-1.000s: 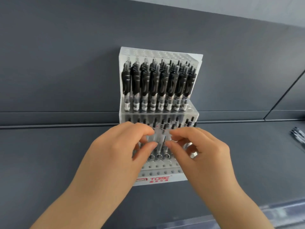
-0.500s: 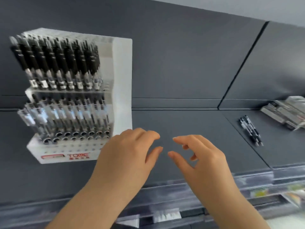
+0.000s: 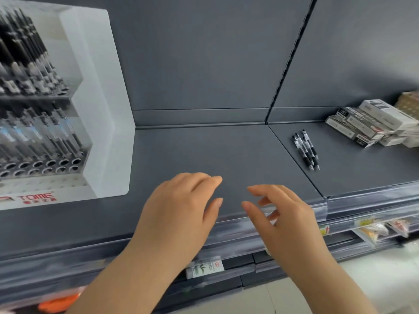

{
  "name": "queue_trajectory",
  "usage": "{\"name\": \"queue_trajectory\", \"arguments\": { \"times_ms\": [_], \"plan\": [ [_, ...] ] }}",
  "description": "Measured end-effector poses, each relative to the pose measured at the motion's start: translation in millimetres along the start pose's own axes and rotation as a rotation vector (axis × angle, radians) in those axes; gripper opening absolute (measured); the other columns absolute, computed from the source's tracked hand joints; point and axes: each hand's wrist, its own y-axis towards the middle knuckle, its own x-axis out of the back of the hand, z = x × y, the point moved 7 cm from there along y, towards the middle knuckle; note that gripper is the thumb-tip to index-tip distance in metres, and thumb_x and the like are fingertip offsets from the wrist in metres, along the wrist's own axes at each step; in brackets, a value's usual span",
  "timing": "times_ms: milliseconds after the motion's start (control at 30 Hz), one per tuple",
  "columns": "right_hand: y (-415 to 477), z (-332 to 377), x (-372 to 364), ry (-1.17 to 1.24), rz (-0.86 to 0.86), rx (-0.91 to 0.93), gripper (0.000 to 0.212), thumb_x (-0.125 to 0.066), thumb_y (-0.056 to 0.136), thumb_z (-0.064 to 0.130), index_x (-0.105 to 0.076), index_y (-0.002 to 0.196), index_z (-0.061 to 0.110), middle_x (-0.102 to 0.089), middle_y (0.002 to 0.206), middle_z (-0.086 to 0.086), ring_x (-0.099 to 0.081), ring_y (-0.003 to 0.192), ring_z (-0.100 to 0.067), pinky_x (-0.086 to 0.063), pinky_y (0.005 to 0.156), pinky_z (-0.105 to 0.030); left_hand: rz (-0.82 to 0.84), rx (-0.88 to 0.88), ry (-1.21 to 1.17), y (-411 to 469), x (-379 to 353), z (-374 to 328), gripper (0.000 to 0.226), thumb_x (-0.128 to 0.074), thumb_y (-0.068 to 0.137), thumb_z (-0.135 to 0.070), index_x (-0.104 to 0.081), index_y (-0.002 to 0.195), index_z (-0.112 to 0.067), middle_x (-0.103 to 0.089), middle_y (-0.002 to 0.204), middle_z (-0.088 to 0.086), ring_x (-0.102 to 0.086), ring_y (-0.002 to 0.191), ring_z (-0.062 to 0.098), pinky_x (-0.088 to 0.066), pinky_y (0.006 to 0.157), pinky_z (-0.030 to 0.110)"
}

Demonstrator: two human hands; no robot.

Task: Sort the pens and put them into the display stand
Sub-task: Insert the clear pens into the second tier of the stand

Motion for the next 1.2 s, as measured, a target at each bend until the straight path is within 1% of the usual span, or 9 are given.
{"name": "queue_trajectory", "arguments": {
  "times_ms": [133, 200, 367, 600, 700, 833, 1033, 1100, 1200],
  "plan": [
    [19.7, 4.8, -5.2, -0.016, -0.001, -0.016, 0.028, -0.064, 0.083, 0.035, -0.065, 0.109, 0.026, -0.052, 0.090, 0.026, -0.054, 0.080, 0.005, -0.043, 0.061, -0.009, -0.004, 0.003, -0.004, 11.6, -5.2, 20.1, 0.030, -0.063, 0.084, -0.029, -0.067, 0.111, -0.018, -0.069, 0.101, -0.006, -0.067, 0.089, 0.016, -0.053, 0.071, 0.030],
    [29.9, 9.6, -9.1, -0.028, 0.021, -0.017, 0.027, -0.063, 0.083, 0.036, -0.065, 0.109, 0.028, -0.051, 0.088, 0.029, -0.051, 0.080, 0.010, -0.040, 0.061, -0.007, -0.003, 0.025, -0.002, 18.4, -8.0, 31.3, 0.034, -0.074, 0.078, -0.025, -0.068, 0.110, -0.017, -0.070, 0.099, -0.005, -0.067, 0.088, 0.017, -0.053, 0.068, 0.031],
    [51.2, 5.9, -15.5, -0.049, 0.021, -0.021, 0.024, -0.064, 0.083, 0.034, -0.066, 0.106, 0.028, -0.052, 0.087, 0.027, -0.049, 0.079, 0.015, -0.041, 0.060, -0.008, 0.001, 0.049, -0.001, 34.7, -19.6, 49.0, 0.037, -0.077, 0.073, -0.024, -0.069, 0.109, -0.017, -0.070, 0.097, -0.005, -0.068, 0.085, 0.017, -0.053, 0.065, 0.030],
    [78.2, -26.8, -17.6, -0.037, 0.086, -0.027, 0.022, -0.064, 0.083, 0.034, -0.066, 0.105, 0.029, -0.058, 0.089, 0.018, -0.054, 0.074, 0.003, -0.047, 0.065, -0.018, 0.000, 0.134, 0.034, 48.5, -40.6, 54.8, 0.037, -0.079, 0.072, -0.021, -0.069, 0.108, -0.016, -0.071, 0.096, -0.003, -0.069, 0.084, 0.020, -0.054, 0.064, 0.032],
    [97.1, -46.3, -7.2, -0.024, 0.091, 0.004, 0.020, -0.065, 0.083, 0.031, -0.066, 0.104, 0.028, -0.057, 0.089, 0.021, -0.052, 0.071, 0.008, -0.043, 0.063, -0.010, -0.011, 0.156, 0.074, 59.2, -50.8, 42.3, 0.036, -0.079, 0.071, -0.022, -0.070, 0.106, -0.016, -0.071, 0.094, -0.004, -0.069, 0.082, 0.019, -0.054, 0.060, 0.031],
    [122.1, -87.4, 19.4, -0.036, 0.124, 0.045, 0.020, -0.066, 0.084, 0.030, -0.066, 0.104, 0.030, -0.054, 0.086, 0.025, -0.052, 0.073, 0.009, -0.038, 0.061, -0.006, -0.019, 0.222, 0.108, 83.5, -76.3, 11.4, 0.036, -0.080, 0.068, -0.023, -0.071, 0.103, -0.017, -0.071, 0.090, -0.005, -0.069, 0.077, 0.018, -0.052, 0.052, 0.029],
    [155.5, -194.9, 68.2, -0.054, 0.165, -0.019, 0.012, -0.066, 0.084, 0.024, -0.067, 0.096, 0.024, -0.060, 0.087, 0.013, -0.057, 0.078, 0.000, -0.039, 0.065, -0.005, 0.000, 0.163, 0.067, 134.5, -138.5, -71.6, 0.029, -0.079, 0.069, -0.022, -0.071, 0.097, -0.018, -0.067, 0.083, -0.006, -0.066, 0.072, 0.017, -0.052, 0.048, 0.028],
    [168.7, -226.9, 72.4, -0.071, 0.206, -0.049, 0.007, -0.065, 0.085, 0.022, -0.066, 0.093, 0.023, -0.062, 0.088, 0.008, -0.055, 0.077, -0.001, -0.037, 0.066, -0.003, 0.056, 0.199, 0.021, 149.1, -154.9, -93.9, 0.026, -0.073, 0.077, -0.023, -0.068, 0.102, -0.019, -0.065, 0.088, -0.007, -0.064, 0.080, 0.016, -0.054, 0.054, 0.029],
    [186.3, -267.4, 67.8, -0.040, 0.307, -0.164, 0.010, -0.061, 0.088, 0.026, -0.061, 0.097, 0.022, -0.061, 0.095, 0.004, -0.053, 0.079, -0.004, -0.034, 0.065, -0.010, 0.101, 0.288, -0.090, 168.5, -178.2, -119.0, 0.032, -0.044, 0.097, -0.032, -0.052, 0.127, -0.025, -0.055, 0.112, -0.010, -0.051, 0.106, 0.008, -0.047, 0.084, 0.026]
  ]
}}
